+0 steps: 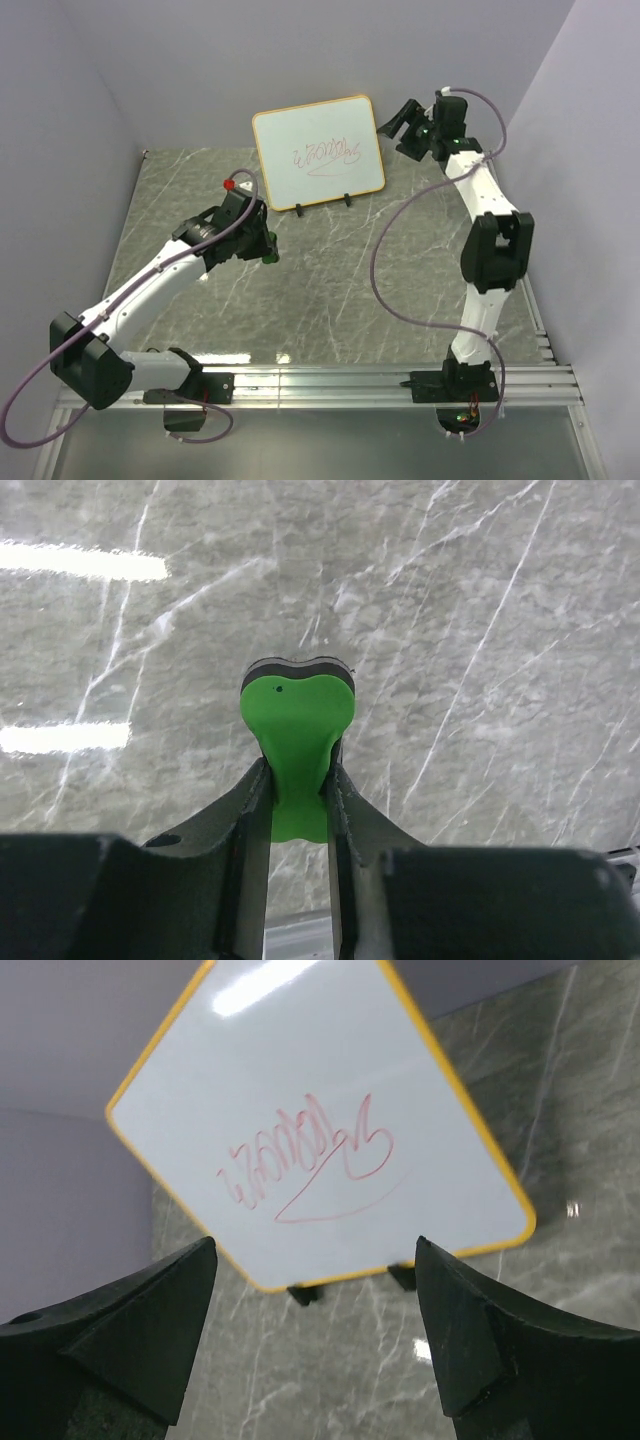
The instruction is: Erase the whiteboard
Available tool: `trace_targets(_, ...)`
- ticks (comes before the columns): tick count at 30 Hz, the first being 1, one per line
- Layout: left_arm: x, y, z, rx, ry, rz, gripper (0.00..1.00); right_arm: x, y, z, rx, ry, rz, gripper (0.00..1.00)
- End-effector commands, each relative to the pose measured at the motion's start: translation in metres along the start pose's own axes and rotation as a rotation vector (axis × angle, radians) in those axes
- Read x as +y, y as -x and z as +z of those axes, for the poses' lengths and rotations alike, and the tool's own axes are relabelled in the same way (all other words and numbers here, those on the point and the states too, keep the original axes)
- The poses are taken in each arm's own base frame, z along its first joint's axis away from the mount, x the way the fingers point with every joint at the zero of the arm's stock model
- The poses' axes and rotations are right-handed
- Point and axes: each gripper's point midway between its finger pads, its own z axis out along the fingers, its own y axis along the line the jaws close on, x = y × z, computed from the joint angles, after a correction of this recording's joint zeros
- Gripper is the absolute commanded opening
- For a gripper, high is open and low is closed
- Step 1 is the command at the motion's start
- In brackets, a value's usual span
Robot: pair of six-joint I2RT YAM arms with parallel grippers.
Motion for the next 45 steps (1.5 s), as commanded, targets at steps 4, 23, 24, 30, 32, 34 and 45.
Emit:
trace_targets(4,0.011,-0.010,-0.009,0.043,0.033,0.034,0.00,-0.010,0.034,0.043,-0.046,0.072,-0.012,0.87)
trace_targets(23,-0.033,0.027,0.058,0.142,0.104,0.025,0.00,-0.044,0.030,0.124,0.038,0.633,0.243,0.89)
trace_targets(24,-0.033,0.027,0.060,0.147,0.107,0.026,0.00,-0.042,0.030,0.123,0.033,0.653,0.234,0.89)
trace_targets(30,-0.032,0.025,0.069,0.168,0.116,0.033,0.00,-0.049,0.012,0.126,0.083,0.663,0.251,0.89)
trace_targets(32,-0.030,0.022,0.070,0.173,0.117,0.035,0.00,-0.047,0.001,0.129,0.119,0.665,0.246,0.89)
trace_targets(34,-0.028,0.021,0.070,0.173,0.120,0.037,0.00,-0.044,-0.011,0.132,0.158,0.667,0.246,0.89)
trace_targets(45,-0.010,0.027,0.045,0.109,0.120,0.029,0.00,-0.017,-0.060,0.130,0.283,0.652,0.249,0.50)
